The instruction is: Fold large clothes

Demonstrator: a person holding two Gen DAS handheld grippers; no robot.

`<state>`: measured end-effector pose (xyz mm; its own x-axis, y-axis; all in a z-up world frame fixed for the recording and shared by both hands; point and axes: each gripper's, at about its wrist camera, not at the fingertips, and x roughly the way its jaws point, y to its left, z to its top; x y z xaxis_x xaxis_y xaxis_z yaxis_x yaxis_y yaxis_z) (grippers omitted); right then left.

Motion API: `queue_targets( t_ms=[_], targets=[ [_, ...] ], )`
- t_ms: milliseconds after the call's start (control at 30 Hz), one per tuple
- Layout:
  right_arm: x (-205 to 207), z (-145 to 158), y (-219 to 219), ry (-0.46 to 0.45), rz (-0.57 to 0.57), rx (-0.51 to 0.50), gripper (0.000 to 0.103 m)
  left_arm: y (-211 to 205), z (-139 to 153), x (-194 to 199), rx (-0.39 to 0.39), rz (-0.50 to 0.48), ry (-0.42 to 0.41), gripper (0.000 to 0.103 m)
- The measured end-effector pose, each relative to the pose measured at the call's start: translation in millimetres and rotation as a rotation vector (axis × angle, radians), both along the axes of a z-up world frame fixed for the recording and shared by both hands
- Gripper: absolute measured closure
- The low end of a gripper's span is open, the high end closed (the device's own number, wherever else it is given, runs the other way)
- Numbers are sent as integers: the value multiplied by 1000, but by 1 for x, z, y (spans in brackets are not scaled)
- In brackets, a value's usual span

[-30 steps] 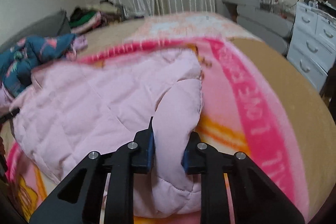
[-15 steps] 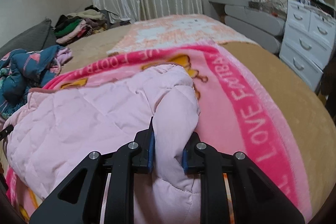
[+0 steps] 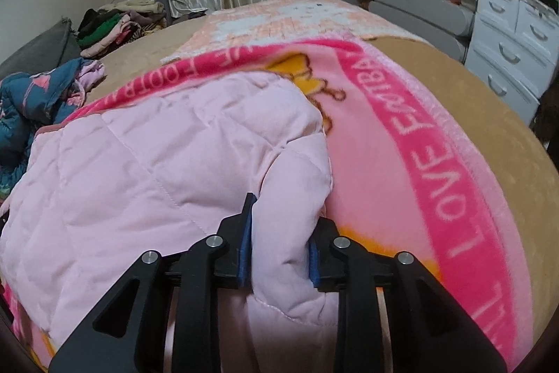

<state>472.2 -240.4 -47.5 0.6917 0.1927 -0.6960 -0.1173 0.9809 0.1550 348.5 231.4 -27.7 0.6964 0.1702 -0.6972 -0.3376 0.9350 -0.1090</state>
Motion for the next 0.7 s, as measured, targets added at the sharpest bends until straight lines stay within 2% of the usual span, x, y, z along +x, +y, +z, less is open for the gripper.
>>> queue_targets(
  t_ms=[67,133,200,233,300,400,433,467,500,567,600,700],
  targets=[
    [-2,-1,-4,14,-15,25,69,0,1,-1,0,2,7,81],
    [-6,1,-8,23,-34,35,56,1,3,-4,-7,7,15,79],
    [-14,4,-16,21,-63,59,32,4,5,-7,-15,20,21,73],
    [-18,5,-20,18,-66,80,28,5,8,-10,-19,25,22,70],
    [-31,11,-27,6,-71,113,17,6,14,-16,-9,34,19,56],
    [-52,25,-30,-32,-59,121,16,3,24,-28,-13,30,2,39],
    [-60,30,-31,-48,-53,118,16,1,28,-33,-14,25,-2,37],
    [-67,36,-32,-66,-50,120,13,-1,30,-36,-16,19,-8,32],
    [-72,41,-34,-78,-49,123,4,-4,35,-42,-17,11,-16,24],
    [-87,56,-36,-119,-37,137,4,-10,42,-50,-6,7,-27,13],
    [-92,61,-37,-133,-28,143,4,-12,45,-53,-3,7,-31,10],
    [-114,80,-34,-179,11,147,4,-17,56,-68,-11,-3,-55,9]
  ],
)
